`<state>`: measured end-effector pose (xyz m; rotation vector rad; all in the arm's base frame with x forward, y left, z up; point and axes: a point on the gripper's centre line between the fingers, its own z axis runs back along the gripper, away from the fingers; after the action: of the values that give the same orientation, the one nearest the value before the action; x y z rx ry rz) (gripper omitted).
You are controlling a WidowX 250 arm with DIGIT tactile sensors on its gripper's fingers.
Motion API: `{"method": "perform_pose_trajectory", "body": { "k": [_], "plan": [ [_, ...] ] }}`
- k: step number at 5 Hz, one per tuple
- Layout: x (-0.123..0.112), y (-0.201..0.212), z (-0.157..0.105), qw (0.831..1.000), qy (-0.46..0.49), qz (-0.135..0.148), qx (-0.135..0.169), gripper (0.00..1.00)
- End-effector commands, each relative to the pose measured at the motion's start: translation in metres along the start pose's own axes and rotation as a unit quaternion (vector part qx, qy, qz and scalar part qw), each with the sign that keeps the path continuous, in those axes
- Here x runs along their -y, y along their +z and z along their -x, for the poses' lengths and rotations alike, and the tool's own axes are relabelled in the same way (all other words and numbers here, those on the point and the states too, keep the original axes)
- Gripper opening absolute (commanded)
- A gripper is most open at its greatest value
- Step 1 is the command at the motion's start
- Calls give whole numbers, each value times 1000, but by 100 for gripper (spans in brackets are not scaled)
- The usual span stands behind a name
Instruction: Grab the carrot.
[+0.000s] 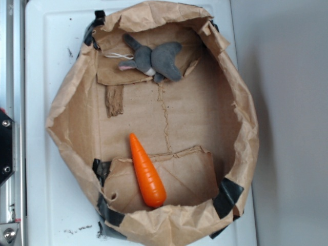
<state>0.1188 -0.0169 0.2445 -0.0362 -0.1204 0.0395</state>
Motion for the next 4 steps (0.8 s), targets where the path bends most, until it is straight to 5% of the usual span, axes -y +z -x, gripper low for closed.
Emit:
{"method": "perform_pose_trajectory", "body": {
  "k": [1, 3, 4],
  "plan": [
    [0, 0, 0, 1000, 0, 0, 0, 100],
    [2, -55, -95, 991, -88, -103, 7, 100],
    [-2, -63, -141, 980, -198, -14, -12, 100]
  ]
}}
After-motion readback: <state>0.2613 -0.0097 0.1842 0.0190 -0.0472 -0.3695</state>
